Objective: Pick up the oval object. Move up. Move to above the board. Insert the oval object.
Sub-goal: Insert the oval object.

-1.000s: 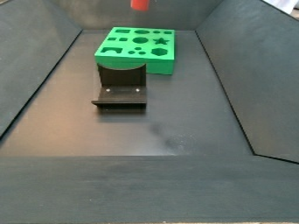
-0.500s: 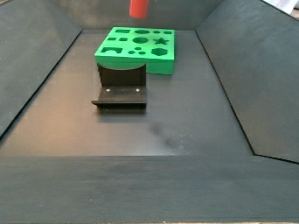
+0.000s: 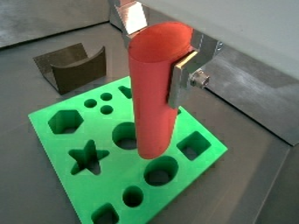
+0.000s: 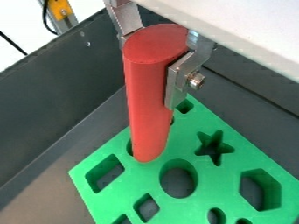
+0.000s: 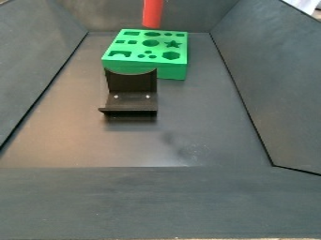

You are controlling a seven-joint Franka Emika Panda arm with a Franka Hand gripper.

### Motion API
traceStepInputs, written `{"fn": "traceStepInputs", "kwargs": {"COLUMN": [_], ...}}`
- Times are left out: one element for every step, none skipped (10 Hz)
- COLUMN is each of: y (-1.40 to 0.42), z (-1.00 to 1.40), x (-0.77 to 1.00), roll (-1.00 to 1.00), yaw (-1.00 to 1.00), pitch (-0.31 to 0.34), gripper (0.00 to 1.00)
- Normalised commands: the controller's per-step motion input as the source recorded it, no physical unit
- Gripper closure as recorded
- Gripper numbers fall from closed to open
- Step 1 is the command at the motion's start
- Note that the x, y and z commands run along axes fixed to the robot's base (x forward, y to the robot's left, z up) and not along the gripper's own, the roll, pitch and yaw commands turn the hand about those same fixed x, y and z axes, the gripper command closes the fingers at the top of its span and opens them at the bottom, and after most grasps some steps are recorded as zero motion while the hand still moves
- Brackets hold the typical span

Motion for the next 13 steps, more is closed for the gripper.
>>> {"fn": "traceStepInputs", "kwargs": {"y": [-0.36,-0.3,-0.14,-0.03,0.0,0.0,-0.02,-0.01,-0.03,-0.08,-0.21,-0.25,-0.22], "z": [-0.1,-0.2,-0.3,-0.37,-0.31,-0.27,-0.31,-0.26,-0.13,-0.14,-0.17,-0.14,-0.12], "x": [0.17,0.17,0.17,0.11,0.05,0.01,0.0,0.0,0.0,0.0,0.01,0.0,0.01], "roll": [0.09,0.1,0.09,0.13,0.11,0.08,0.12,0.08,0.04,0.03,0.01,0.02,0.01], "yaw": [0.05,0.04,0.03,0.0,0.0,0.0,0.0,0.0,0.0,-0.01,0.0,0.0,0.0], "pitch": [0.0,0.0,0.0,0.0,0.0,0.0,0.0,0.0,0.0,0.0,0.0,0.0,0.0], "gripper": [1.0,1.0,1.0,1.0,1.0,1.0,1.0,1.0,1.0,1.0,1.0,1.0,1.0]}}
